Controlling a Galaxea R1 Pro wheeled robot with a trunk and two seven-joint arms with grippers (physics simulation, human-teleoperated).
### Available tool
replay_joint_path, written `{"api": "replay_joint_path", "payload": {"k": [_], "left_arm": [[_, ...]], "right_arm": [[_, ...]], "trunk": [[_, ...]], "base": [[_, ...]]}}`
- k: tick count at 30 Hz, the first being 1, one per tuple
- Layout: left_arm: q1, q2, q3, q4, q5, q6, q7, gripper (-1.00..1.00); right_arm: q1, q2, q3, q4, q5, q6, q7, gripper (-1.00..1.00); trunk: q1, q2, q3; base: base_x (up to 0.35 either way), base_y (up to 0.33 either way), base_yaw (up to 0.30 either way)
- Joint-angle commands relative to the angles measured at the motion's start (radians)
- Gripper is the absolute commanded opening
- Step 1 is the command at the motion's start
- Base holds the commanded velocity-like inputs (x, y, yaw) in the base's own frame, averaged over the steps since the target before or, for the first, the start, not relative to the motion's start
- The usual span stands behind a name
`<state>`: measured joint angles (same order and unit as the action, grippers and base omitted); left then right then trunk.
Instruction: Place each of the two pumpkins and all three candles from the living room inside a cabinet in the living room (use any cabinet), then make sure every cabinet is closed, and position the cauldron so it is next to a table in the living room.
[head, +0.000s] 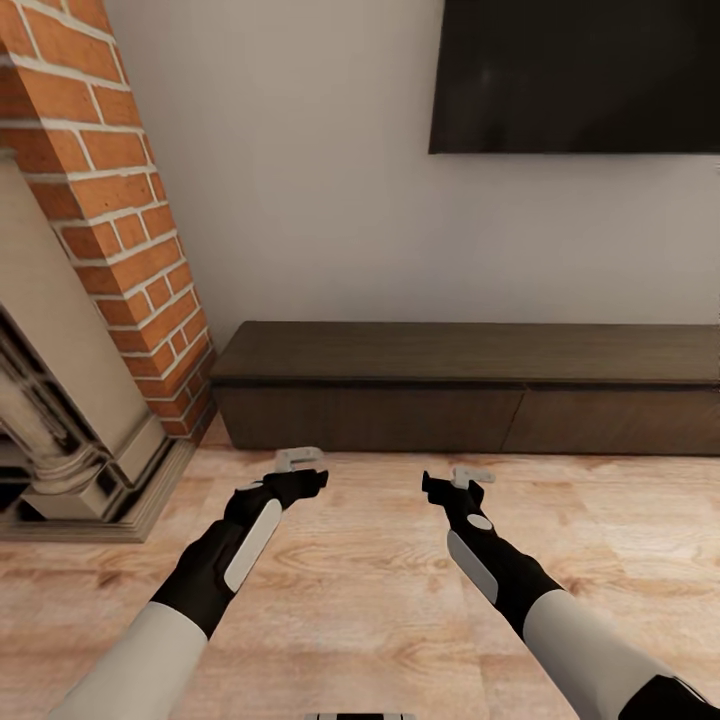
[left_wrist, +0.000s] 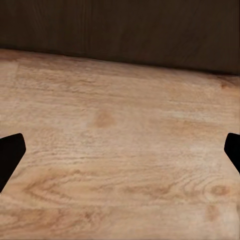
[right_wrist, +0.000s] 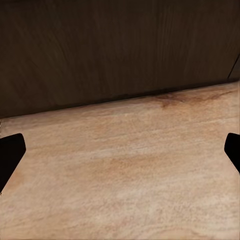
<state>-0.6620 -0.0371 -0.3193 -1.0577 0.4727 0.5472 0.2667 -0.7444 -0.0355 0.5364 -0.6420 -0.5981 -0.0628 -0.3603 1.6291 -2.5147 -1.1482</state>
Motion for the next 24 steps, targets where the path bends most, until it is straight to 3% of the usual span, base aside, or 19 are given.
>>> {"api": "replay_joint_path", "payload": {"k": [1,6,11,16,21,24], "left_arm": [[-0.001,0.0,-0.001,-0.002,0.01,0.011,0.009,1.0],[-0.001,-0.001,0.0,-0.005,0.011,0.033,0.009,1.0],[-0.002,-0.005,0.0,-0.004,0.039,0.037,0.014,1.0],[-0.002,-0.022,-0.001,-0.002,0.04,0.037,0.017,1.0],[-0.003,-0.029,-0.002,-0.002,0.034,0.047,0.018,1.0],[-0.011,-0.022,-0.001,-0.002,0.031,0.099,0.02,1.0]], "right_arm": [[-0.001,-0.001,0.008,-0.001,-0.011,-0.006,-0.007,1.0],[-0.001,0.0,0.005,0.001,-0.011,0.021,-0.007,1.0],[-0.001,0.002,0.004,0.002,-0.01,0.028,-0.007,1.0],[-0.001,0.001,0.004,0.005,-0.013,0.034,-0.009,1.0],[-0.001,0.0,0.001,0.001,-0.013,0.124,-0.013,1.0],[0.004,-0.001,0.0,0.001,-0.015,0.144,-0.02,1.0]], "trunk": [[-0.001,0.0,0.003],[-0.003,0.001,0.022],[-0.005,0.002,0.042],[-0.007,0.003,0.061],[-0.01,0.005,0.08],[-0.011,0.005,0.092]], "base": [[0.0,0.0,0.0],[0.0,0.0,0.0],[0.0,0.0,0.0],[0.0,0.0,0.0],[0.0,0.0,0.0],[0.0,0.0,0.0]]}}
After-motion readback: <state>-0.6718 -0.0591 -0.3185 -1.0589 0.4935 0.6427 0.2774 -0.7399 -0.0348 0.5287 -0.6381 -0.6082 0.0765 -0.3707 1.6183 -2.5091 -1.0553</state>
